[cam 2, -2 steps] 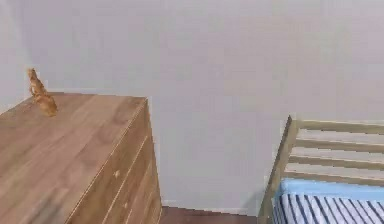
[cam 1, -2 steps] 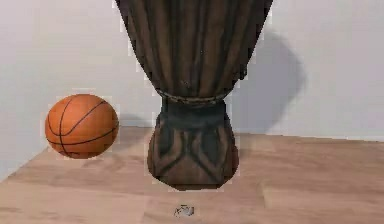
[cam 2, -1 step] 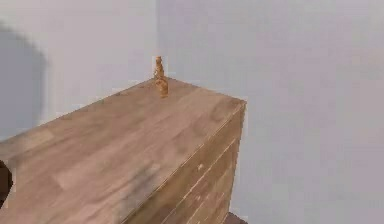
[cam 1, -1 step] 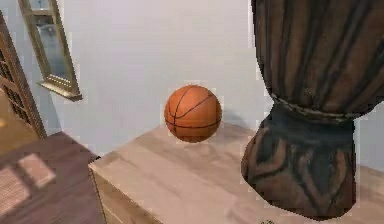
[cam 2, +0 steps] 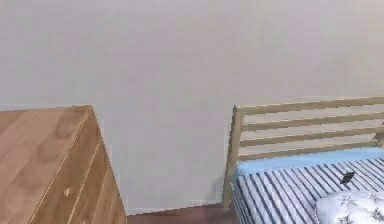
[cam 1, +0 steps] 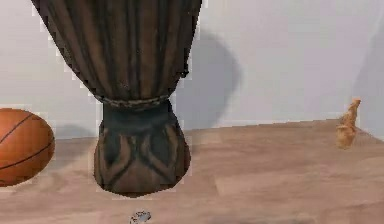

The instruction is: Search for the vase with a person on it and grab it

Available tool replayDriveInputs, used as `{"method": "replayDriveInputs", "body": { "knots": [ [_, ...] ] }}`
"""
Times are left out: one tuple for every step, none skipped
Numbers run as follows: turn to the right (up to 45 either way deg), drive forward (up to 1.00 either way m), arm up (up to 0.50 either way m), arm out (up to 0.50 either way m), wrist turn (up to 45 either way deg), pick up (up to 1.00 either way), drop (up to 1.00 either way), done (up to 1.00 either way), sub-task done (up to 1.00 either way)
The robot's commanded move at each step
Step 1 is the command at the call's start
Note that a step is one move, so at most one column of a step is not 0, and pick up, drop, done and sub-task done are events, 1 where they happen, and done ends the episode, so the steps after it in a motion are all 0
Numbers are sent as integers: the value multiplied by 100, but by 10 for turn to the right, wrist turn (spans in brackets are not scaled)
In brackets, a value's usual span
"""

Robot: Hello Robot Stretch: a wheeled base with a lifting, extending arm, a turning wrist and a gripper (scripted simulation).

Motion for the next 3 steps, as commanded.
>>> {"method": "replayDriveInputs", "body": {
  "knots": [
    [450, 0, 0, 0, 0, 0, 0, 0, 0],
    [210, 0, 0, 0, 0, 0, 0, 0, 0],
    [0, 15, 0, 0, 0, 0, 0, 0, 0]
  ]
}}
